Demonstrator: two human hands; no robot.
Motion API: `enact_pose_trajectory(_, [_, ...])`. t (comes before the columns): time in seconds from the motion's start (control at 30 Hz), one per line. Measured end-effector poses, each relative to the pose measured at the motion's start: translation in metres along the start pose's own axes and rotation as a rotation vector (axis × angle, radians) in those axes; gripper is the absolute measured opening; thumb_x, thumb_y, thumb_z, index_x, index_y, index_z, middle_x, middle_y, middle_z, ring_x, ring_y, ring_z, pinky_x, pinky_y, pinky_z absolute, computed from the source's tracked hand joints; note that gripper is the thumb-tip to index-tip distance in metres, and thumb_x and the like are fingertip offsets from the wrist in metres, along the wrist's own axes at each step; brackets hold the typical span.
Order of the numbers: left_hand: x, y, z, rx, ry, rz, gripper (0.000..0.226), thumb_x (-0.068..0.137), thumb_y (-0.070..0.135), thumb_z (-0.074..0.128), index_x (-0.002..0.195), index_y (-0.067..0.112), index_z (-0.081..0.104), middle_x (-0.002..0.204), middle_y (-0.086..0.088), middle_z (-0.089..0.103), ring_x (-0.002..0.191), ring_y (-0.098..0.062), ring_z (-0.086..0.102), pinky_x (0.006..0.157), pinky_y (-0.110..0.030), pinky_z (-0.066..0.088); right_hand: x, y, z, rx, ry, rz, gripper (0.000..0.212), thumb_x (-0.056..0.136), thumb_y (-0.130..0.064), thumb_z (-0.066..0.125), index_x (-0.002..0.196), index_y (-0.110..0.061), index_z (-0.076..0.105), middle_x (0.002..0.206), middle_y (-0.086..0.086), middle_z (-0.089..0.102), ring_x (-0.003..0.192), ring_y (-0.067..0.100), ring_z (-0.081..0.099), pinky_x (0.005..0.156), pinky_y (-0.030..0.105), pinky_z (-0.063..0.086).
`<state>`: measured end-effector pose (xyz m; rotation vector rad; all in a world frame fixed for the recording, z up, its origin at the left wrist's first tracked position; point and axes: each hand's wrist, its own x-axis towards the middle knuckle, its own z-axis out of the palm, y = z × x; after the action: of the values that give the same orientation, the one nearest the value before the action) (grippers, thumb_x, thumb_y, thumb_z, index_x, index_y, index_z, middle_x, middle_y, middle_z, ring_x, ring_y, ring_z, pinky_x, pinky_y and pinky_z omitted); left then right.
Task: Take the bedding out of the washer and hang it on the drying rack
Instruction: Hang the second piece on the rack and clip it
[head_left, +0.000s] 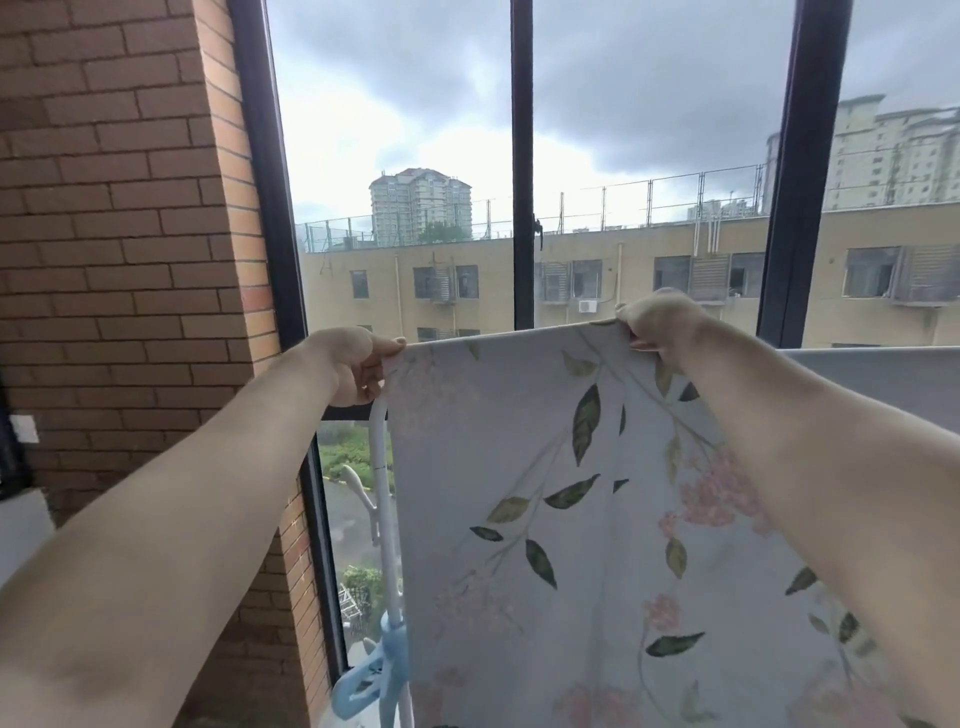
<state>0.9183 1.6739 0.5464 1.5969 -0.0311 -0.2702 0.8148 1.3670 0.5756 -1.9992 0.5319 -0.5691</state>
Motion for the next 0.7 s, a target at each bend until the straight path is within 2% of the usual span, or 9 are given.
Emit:
enact_pose_trajectory(0.03, [0.000,0.001,0.000,-0.006,0.003,-0.001,0.014,0.095,0.013,0.067,0.080,0.014,0.067,0.054,0.003,0.064,0.044,-0.008,0.052,0.058,-0.022,0.035,0.005,0.002,0.000,-0.002,0.029,-0.018,0.027,0.105,-0.022,0.053,0.117,0.002,0.059,0.098,0.013,0.064,0.086,0.022,0.066,0.062,0.025,0.059])
enact_pose_trajectory(0.07, [0.000,0.001,0.001,-0.009,0.005,-0.005,0.013,0.093,0.013,0.069,0.081,0.014,0.068,0.054,0.003,0.065,0.039,-0.007,0.052,0.059,-0.022,0.034,0.006,0.004,-0.001,-0.074,0.065,-0.048,0.028,0.105,-0.025,0.053,0.108,0.002,0.061,0.094,0.012,0.064,0.081,0.021,0.064,0.064,0.027,0.057])
enact_pose_trajectory(0.13, [0.000,0.002,0.002,-0.010,0.003,-0.014,0.011,0.090,0.012,0.073,0.080,0.013,0.069,0.056,0.003,0.066,0.037,-0.007,0.054,0.060,-0.022,0.035,0.007,0.010,-0.003,-0.305,0.119,-0.154,0.032,0.104,-0.024,0.054,0.080,-0.003,0.059,0.075,0.006,0.056,0.063,0.016,0.052,0.055,0.025,0.046])
enact_pose_trajectory(0.2, [0.002,0.002,0.004,0.006,-0.005,-0.028,0.010,0.087,0.012,0.075,0.079,0.012,0.069,0.059,0.002,0.066,0.040,-0.008,0.055,0.058,-0.023,0.037,0.011,0.020,0.000,-0.444,0.130,-0.212,0.036,0.101,-0.020,0.059,0.067,-0.008,0.056,0.066,0.003,0.051,0.056,0.016,0.045,0.049,0.026,0.039])
enact_pose_trajectory(0.27, [0.004,0.001,0.003,0.015,-0.008,-0.047,0.010,0.089,0.012,0.074,0.081,0.011,0.068,0.065,-0.001,0.067,0.049,-0.010,0.054,0.057,-0.024,0.039,0.014,0.027,0.003,-0.527,0.164,-0.225,0.035,0.098,-0.020,0.062,0.064,-0.012,0.055,0.062,0.002,0.052,0.054,0.016,0.045,0.048,0.028,0.038])
enact_pose_trajectory(0.37, [0.005,0.004,0.002,0.017,-0.005,-0.073,0.008,0.091,0.010,0.070,0.084,0.010,0.066,0.072,-0.006,0.067,0.062,-0.012,0.051,0.059,-0.024,0.040,0.017,0.026,0.001,-0.566,0.174,-0.229,0.034,0.094,-0.019,0.065,0.062,-0.015,0.056,0.060,-0.001,0.054,0.054,0.017,0.048,0.058,0.033,0.041])
enact_pose_trajectory(0.57, [0.003,0.004,0.005,0.067,0.063,-0.032,0.008,0.090,0.010,0.072,0.083,0.011,0.069,0.061,-0.002,0.067,0.060,-0.010,0.054,0.066,-0.023,0.038,0.010,0.018,0.007,-0.755,0.191,-0.220,0.018,0.087,-0.007,0.060,0.070,-0.013,0.059,0.070,0.004,0.060,0.066,0.021,0.057,0.081,0.040,0.050])
enact_pose_trajectory(0.63, [0.003,0.004,0.010,0.116,0.129,-0.004,0.009,0.090,0.011,0.071,0.082,0.011,0.068,0.063,-0.001,0.065,0.057,-0.010,0.052,0.062,-0.024,0.037,0.007,0.016,0.010,-0.822,0.185,-0.212,0.010,0.084,-0.010,0.058,0.075,-0.013,0.056,0.076,0.006,0.060,0.077,0.026,0.060,0.090,0.044,0.052])
enact_pose_trajectory(0.7, [0.006,0.006,0.016,0.322,0.277,0.112,0.015,0.091,0.012,0.070,0.077,0.011,0.064,0.066,-0.001,0.061,0.056,-0.011,0.050,0.055,-0.024,0.036,0.008,0.018,0.012,-0.861,0.254,-0.278,0.013,0.089,-0.018,0.057,0.077,-0.013,0.056,0.078,0.007,0.062,0.080,0.026,0.061,0.087,0.044,0.052])
